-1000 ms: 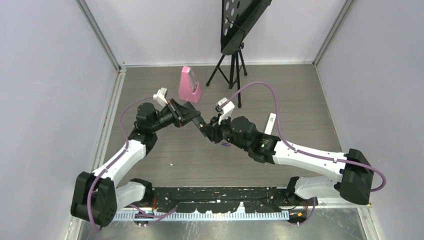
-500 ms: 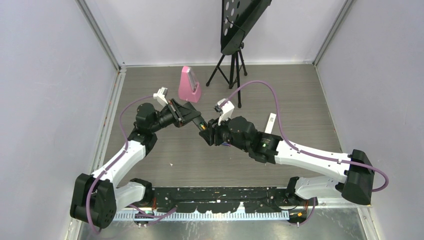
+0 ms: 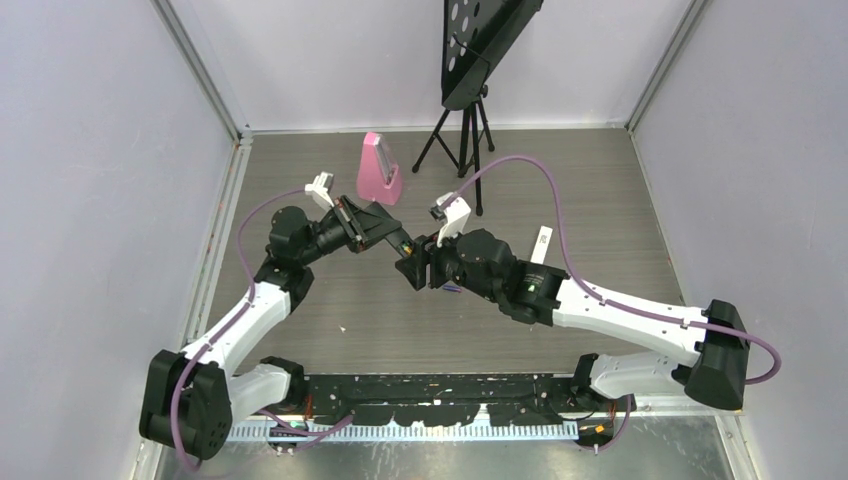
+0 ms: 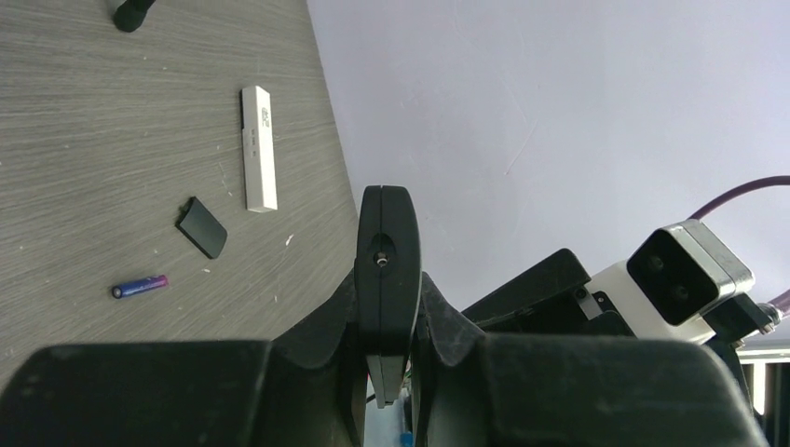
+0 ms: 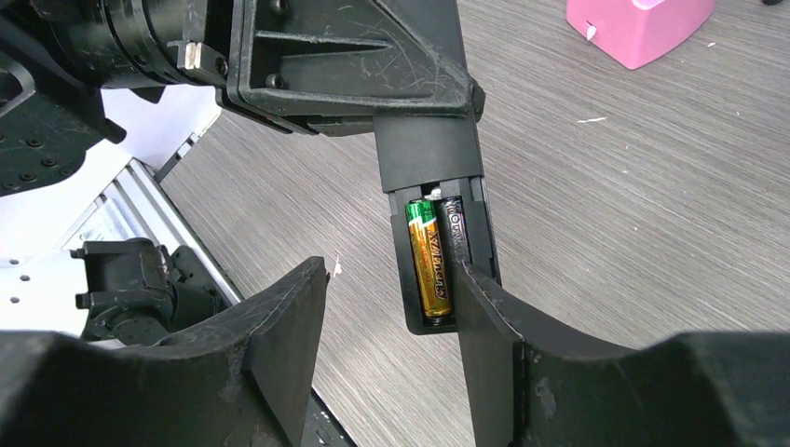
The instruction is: Load the batteries into the remote control
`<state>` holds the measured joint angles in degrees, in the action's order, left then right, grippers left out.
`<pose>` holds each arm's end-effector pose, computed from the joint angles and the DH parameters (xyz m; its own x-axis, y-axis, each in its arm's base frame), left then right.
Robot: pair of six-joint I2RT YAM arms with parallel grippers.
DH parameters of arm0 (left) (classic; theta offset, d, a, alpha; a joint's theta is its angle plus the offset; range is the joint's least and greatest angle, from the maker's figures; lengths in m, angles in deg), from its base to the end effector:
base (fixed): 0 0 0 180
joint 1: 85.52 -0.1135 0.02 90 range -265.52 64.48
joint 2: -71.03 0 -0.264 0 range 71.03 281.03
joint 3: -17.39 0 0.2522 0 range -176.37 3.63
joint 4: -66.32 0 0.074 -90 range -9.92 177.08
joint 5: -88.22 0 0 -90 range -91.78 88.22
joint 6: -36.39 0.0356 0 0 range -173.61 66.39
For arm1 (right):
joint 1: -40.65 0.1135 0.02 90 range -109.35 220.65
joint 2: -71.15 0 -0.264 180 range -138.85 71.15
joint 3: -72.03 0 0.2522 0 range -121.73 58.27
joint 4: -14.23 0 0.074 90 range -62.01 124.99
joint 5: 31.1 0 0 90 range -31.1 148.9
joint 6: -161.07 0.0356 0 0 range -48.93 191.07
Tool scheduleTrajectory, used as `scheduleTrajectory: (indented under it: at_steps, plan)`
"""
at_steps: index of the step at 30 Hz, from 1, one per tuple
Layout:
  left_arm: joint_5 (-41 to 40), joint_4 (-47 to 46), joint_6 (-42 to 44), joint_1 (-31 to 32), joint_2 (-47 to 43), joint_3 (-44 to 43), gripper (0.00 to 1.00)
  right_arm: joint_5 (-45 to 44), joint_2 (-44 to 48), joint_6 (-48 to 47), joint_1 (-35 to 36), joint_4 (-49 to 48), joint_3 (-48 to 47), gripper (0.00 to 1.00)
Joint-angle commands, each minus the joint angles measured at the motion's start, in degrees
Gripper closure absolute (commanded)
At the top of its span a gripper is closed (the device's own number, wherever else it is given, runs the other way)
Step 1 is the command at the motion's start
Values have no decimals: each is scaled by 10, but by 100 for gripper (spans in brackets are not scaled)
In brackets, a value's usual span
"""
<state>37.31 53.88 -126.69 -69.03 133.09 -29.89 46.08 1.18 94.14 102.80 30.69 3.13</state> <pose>0.2254 -0.0901 0.2782 -0.8001 -0.5376 -0.2662 0.2025 0.1756 -0.9634 0.1403 0.2487 0.3241 -0.4286 0.0068 -0.9035 -0.6471 0.6956 0.3122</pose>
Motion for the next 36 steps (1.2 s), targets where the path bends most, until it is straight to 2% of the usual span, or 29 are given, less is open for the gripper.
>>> scheduleTrajectory:
  at_steps: [1, 14, 21, 28, 33, 36]
  plan:
    - [38, -86, -29, -1, -37, -24, 100, -64, 21, 9, -14, 83, -6, 41]
    - [39, -110, -29, -1, -39, -19, 100, -82, 31, 54, -20, 96, -19, 40]
    - [31, -126, -27, -1, -39, -14, 100, -89, 77, 125, -21, 95, -16, 28]
    - [28, -135, -28, -1, -33, -20, 100, -89, 141, 229, -22, 38, 35, 24]
    - [27, -143, -28, -1, -30, -17, 100, -81, 139, 231, -22, 3, 40, 23]
    - [28, -147, -24, -1, -29, -14, 100, -59, 125, 191, -22, -4, 23, 28]
